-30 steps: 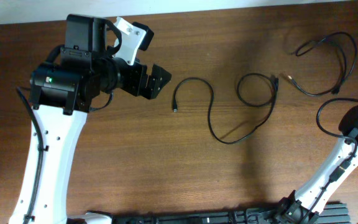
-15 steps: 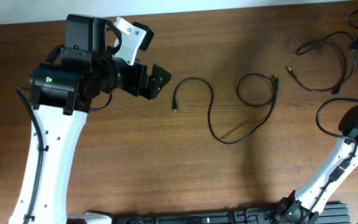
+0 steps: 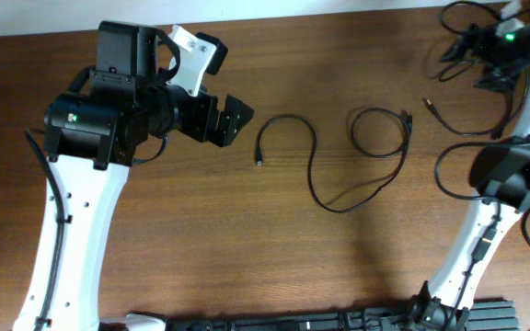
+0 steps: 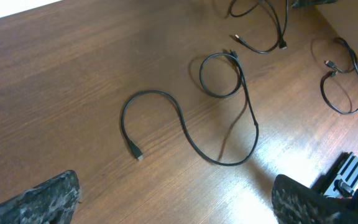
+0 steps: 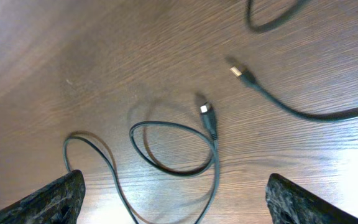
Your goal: Untangle cables
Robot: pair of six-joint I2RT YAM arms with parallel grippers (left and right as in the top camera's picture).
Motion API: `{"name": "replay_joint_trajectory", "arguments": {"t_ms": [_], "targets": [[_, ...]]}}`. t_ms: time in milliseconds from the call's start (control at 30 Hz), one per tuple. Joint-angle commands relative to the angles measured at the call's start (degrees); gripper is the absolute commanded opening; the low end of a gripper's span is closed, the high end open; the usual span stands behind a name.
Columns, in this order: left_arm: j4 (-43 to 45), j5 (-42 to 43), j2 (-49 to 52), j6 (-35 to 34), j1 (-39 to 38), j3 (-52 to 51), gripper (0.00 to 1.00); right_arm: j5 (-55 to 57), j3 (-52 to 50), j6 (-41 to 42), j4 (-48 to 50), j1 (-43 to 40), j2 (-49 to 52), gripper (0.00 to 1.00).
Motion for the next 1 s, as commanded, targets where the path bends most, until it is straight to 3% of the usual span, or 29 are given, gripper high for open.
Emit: {"name": "replay_joint_trajectory", "arguments": {"t_ms": [0,367,700,967], "targets": [[-0.1,-0.2,-1.2,0.1,0.0,1.1,0.99,10.8,-0.3,4.4,-0.3,6.3,-3.0,0.91],[-0.1,-0.2,-1.2,0.1,0.0,1.1,0.99,18.8,-2.4,5.7,-0.4,17.2,-8.3,0.93],[-0.1,-0.2,-1.2,0.1,0.0,1.1,0.99,19.1,-33.6,8.9,-0.3,18.5,-25.7,0.93],[-0.1,-0.2,-1.2,0.1,0.0,1.1,0.99,21.9,-47.0,18.7,3.0,22.7,-29.2,0.92]]}}
